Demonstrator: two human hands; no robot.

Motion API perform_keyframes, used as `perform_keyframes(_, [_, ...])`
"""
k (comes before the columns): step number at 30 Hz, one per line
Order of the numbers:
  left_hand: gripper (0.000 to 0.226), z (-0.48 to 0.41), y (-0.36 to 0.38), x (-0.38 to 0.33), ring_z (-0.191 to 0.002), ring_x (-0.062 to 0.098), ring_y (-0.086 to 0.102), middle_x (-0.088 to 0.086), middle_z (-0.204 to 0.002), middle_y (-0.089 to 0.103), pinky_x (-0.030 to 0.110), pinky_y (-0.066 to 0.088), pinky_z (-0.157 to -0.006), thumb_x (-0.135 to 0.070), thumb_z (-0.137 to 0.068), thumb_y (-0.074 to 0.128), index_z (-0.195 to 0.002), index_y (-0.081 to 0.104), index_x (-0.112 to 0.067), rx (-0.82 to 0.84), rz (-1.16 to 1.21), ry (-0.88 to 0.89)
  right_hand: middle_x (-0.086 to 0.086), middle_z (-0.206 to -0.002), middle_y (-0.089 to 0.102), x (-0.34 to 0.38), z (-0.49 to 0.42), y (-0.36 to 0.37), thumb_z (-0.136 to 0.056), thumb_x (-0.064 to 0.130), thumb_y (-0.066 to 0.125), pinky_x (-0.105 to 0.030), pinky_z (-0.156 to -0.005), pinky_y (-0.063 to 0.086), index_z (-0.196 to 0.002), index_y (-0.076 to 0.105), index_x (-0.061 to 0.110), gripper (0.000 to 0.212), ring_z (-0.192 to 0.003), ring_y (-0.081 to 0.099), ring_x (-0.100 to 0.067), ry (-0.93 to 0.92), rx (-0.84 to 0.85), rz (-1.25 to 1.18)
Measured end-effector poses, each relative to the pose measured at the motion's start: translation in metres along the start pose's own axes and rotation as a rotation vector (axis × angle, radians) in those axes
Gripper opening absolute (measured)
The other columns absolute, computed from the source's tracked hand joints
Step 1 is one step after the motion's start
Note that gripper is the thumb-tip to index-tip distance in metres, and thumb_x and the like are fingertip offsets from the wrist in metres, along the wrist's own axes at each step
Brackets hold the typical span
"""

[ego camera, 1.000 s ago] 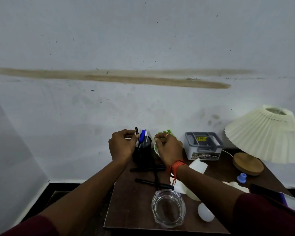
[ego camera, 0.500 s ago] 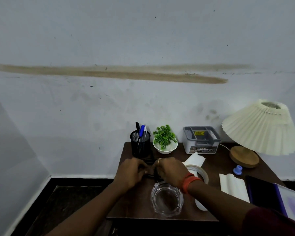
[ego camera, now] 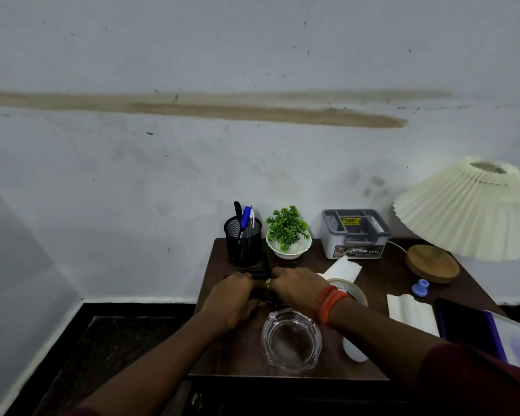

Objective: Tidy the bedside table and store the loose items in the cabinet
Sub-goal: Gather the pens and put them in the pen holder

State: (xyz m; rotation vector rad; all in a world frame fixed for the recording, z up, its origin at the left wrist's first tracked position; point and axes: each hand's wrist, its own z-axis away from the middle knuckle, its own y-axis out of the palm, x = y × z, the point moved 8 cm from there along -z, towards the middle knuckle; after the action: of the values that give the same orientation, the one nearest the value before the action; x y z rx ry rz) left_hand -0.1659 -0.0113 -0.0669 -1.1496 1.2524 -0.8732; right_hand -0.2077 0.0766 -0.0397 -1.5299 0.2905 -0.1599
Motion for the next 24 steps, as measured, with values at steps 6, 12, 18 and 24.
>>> perform_keyframes(6, [0.042,0.003,-0.001,-0.015,-0.119,0.022,0.053,0.001,-0.131,0.055,0.040,0.050,-0.092,-0.038,-0.093,0.051,-0.133,0.050,-0.024,0.070,-0.158,0.110,-0.014,-0.105,0.059,-0.005,0.006,-0.003,-0.095,0.023,0.047,-0.041,-0.061,0.045,-0.110,0.061,0.012,0.023,-0.086,0.065,-0.040,0.004,-0.104,-0.037])
perform_keyframes(12, [0.040,0.016,-0.009,-0.011,-0.118,0.024,0.050,0.007,-0.130,0.052,0.037,0.048,-0.092,-0.041,-0.099,0.040,-0.126,0.049,-0.012,0.089,-0.285,0.095,0.008,-0.113,0.061,-0.026,0.016,-0.026,-0.091,0.033,0.052,-0.032,-0.085,0.048,-0.116,0.062,0.037,0.027,-0.102,0.062,-0.016,0.234,-0.325,-0.352])
perform_keyframes(18, [0.051,0.032,-0.042,0.000,-0.098,0.025,0.063,0.007,-0.116,0.061,0.035,0.051,-0.078,-0.049,-0.092,0.030,-0.117,0.056,-0.013,-0.104,-0.231,0.110,0.008,-0.099,0.074,-0.045,0.022,-0.043,-0.083,0.038,0.062,-0.032,-0.084,0.056,-0.107,0.067,0.033,0.025,-0.093,0.069,-0.007,0.414,-0.560,-0.675])
perform_keyframes(24, [0.020,0.042,-0.085,0.021,-0.081,0.016,0.069,-0.003,-0.091,0.072,0.025,0.049,-0.066,-0.036,-0.084,0.065,-0.095,0.066,-0.019,-0.356,0.068,-0.068,0.000,-0.093,0.075,-0.056,0.026,-0.066,-0.085,0.027,0.069,-0.035,-0.083,0.058,-0.106,0.069,0.016,0.024,-0.085,0.071,-0.010,0.550,-0.750,-0.949])
